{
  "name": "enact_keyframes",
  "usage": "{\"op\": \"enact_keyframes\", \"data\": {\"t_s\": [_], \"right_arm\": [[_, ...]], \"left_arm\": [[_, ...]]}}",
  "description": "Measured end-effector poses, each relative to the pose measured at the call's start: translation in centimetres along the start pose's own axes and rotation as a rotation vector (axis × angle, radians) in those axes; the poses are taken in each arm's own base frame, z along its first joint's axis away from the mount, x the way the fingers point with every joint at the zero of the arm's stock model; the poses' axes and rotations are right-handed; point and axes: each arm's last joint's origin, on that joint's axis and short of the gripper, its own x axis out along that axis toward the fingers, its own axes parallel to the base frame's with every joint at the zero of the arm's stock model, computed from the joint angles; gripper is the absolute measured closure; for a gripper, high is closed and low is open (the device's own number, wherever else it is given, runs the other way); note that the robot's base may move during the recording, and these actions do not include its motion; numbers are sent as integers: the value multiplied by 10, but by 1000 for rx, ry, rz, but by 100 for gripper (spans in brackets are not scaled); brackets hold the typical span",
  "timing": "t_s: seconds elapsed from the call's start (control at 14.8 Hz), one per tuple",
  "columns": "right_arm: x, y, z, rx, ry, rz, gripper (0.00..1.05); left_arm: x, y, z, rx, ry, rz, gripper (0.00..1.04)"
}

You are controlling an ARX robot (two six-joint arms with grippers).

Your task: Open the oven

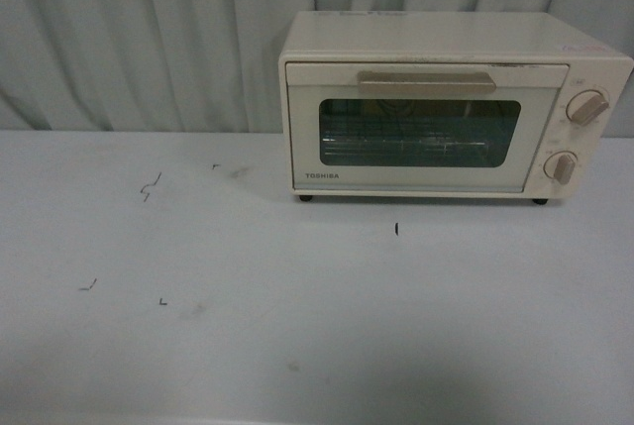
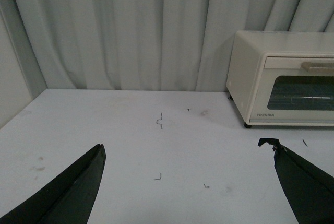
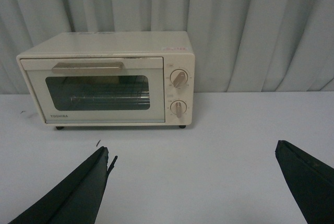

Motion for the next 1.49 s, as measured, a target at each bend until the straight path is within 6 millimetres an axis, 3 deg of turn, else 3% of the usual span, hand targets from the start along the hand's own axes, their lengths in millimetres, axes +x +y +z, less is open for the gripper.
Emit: {"op": "enact_keyframes", "data": {"t_s": [1.08, 1.15, 1.22, 1.29, 1.49], "right_arm": [[0, 0, 0, 0, 0, 0, 6], [0, 0, 0, 0, 0, 0, 6], [0, 0, 0, 0, -1, 1, 6], [0, 0, 0, 0, 0, 0, 6], [0, 0, 0, 0, 0, 0, 6]], "left_arm": [[0, 0, 0, 0, 1, 0, 7], [-1, 0, -1, -24, 113, -30, 7], [2, 0, 4, -170, 433, -93, 7], [8, -6, 14, -292, 591, -134, 7], [45, -25, 17, -462, 630, -202, 7]]}}
